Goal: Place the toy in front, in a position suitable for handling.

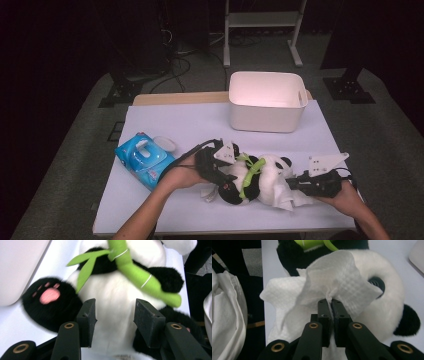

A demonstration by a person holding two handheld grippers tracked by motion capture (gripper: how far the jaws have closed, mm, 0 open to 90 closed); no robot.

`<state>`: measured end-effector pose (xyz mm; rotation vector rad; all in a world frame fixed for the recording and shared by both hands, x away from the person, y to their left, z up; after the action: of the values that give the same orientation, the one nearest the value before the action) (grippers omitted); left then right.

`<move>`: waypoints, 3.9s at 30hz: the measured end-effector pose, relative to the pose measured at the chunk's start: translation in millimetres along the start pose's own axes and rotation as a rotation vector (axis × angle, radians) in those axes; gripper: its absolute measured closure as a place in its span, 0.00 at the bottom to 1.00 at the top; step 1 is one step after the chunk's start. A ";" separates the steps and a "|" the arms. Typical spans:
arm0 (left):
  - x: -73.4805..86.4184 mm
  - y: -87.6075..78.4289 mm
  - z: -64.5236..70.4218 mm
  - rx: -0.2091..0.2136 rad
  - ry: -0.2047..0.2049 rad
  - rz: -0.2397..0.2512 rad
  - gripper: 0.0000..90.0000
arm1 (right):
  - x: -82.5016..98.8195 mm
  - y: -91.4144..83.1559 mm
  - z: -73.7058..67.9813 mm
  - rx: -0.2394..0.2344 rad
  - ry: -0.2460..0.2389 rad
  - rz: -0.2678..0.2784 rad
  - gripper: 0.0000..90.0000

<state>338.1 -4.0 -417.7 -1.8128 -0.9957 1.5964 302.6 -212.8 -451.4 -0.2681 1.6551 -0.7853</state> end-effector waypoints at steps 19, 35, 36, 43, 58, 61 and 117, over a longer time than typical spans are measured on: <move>-3.3 24.8 6.2 0.069 -0.027 0.020 0.60 | -19.7 0.0 1.8 0.020 -0.021 0.035 0.95; -30.4 43.1 8.9 0.062 0.031 0.025 0.59 | -23.3 3.3 2.9 0.031 -0.050 -0.009 0.95; -29.3 41.2 8.9 0.063 0.032 0.029 0.59 | -22.5 2.9 2.3 0.030 -0.049 -0.009 0.95; -26.0 40.4 10.3 0.066 0.028 0.050 0.59 | -29.8 8.8 -6.3 0.013 -0.087 -0.036 0.95; -23.3 36.7 7.3 0.055 0.030 0.052 0.58 | -46.5 20.2 -17.7 -0.029 -0.140 -0.061 0.95; -18.3 35.8 5.7 0.054 0.014 0.055 0.58 | -41.9 16.5 -15.7 -0.019 -0.121 -0.066 0.95; -22.1 40.3 11.3 0.059 0.008 0.083 0.60 | -67.5 36.2 -31.9 -0.108 -0.154 -0.084 0.95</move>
<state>333.7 -46.5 -438.0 -1.8399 -0.8711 1.6492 298.4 -136.2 -419.8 -0.4661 1.5506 -0.7204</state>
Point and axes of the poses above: each handheld gripper's, and its own axes: y roughly forward along the jaws, x roughly out of its underside, z roughly to its right, the point moved 9 cm from there along y, roughly forward along the jaws, and after that the axes turned 2 degrees about y, right-handed, at the moved point
